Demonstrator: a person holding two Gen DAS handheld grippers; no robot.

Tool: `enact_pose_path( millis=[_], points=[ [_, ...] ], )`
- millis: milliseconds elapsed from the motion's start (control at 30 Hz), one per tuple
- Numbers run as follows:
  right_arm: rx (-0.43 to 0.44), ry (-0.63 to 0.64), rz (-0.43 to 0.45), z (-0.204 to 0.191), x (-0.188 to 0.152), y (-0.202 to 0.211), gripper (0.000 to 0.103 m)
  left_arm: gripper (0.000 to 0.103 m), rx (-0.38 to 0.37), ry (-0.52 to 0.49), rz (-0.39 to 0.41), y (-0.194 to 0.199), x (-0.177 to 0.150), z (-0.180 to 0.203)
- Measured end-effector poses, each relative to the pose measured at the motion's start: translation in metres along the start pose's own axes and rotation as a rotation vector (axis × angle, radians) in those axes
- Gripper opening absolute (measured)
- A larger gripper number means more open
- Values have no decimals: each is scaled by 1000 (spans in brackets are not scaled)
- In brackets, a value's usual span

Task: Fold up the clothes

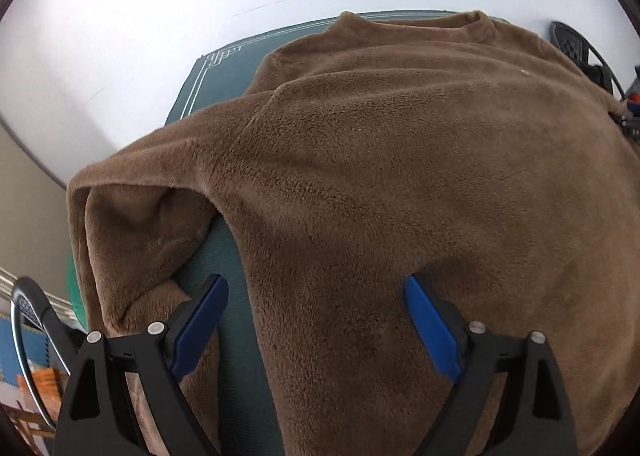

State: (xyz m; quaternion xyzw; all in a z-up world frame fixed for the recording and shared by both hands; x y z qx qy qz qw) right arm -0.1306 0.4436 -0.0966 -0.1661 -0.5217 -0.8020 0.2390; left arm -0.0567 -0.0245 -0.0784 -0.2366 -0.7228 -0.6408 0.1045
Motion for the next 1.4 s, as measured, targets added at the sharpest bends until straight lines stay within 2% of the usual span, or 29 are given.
enact_pose_path(
  millis=[167,567,600,767,933,1100,1167,1200,1267,1300,1333,1400],
  points=[
    [-18,60,73,-6,-17,50,96,93,14,-2,20,20,-18,0],
    [50,-1,473,24,-123,279,96,93,-48,11,180,95,-68,12],
    [54,9,483,20,-132,286,97,93,-50,18,194,101,-73,11],
    [76,101,467,-20,-175,282,97,98,-49,60,238,124,-98,7],
    [98,193,451,-61,-218,278,97,99,-40,103,239,137,-127,2],
    [120,285,433,-101,-261,274,97,99,-53,155,224,132,-148,1],
    [45,347,438,-114,-266,269,96,99,-60,176,218,130,-154,0],
    [-7,381,440,-119,-267,265,92,99,-64,186,214,129,-157,0],
    [-112,450,442,-130,-266,255,73,99,-71,206,207,126,-163,-1],
    [-132,466,437,-132,-265,251,55,99,-74,216,204,125,-166,-1],
    [-120,462,429,-133,-263,248,46,99,-78,226,201,124,-169,-2],
    [-82,439,416,-132,-257,244,46,99,-87,243,196,122,-173,-2]
  ],
)
Point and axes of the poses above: each gripper's, at about its wrist camera, not at the fingertips, and y roughly against the way its jaws point, z to its right, x to its top, the point moved 5 cm from there along -y, roughly the way its jaws point, and after that the axes turned 3 degrees about -z, right-handed, at the moved point
